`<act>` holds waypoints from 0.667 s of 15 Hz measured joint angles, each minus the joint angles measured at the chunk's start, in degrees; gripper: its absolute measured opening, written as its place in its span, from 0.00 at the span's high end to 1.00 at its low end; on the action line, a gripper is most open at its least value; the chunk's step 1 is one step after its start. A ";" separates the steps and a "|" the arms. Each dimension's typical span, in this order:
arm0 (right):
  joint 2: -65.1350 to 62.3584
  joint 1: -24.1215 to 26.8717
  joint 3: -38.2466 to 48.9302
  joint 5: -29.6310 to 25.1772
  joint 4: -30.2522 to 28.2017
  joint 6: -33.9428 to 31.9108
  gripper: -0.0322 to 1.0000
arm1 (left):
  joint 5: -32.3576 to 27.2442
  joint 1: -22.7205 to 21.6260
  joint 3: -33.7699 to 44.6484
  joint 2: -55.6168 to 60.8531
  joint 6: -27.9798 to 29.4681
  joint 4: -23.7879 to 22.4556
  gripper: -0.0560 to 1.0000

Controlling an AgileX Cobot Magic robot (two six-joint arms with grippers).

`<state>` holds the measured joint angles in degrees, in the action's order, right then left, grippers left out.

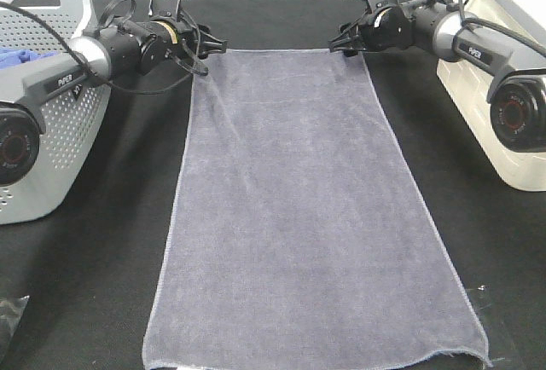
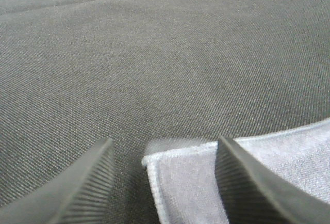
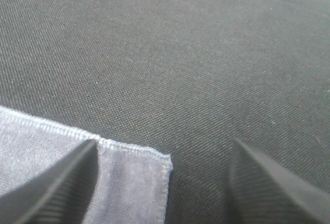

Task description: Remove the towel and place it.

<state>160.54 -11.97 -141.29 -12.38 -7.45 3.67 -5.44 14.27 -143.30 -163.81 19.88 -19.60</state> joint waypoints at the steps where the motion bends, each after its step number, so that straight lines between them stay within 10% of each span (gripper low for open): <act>1: 0.00 0.00 0.00 -0.34 0.06 0.00 0.29 | 0.00 0.00 0.00 0.00 0.00 0.00 0.40; 10: -7.56 0.00 0.00 -13.06 6.47 0.00 0.28 | -0.23 1.26 0.00 8.37 0.00 0.00 0.36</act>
<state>152.98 -11.97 -141.29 -25.44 -0.97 3.67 -5.67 15.53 -143.30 -155.44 19.88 -19.60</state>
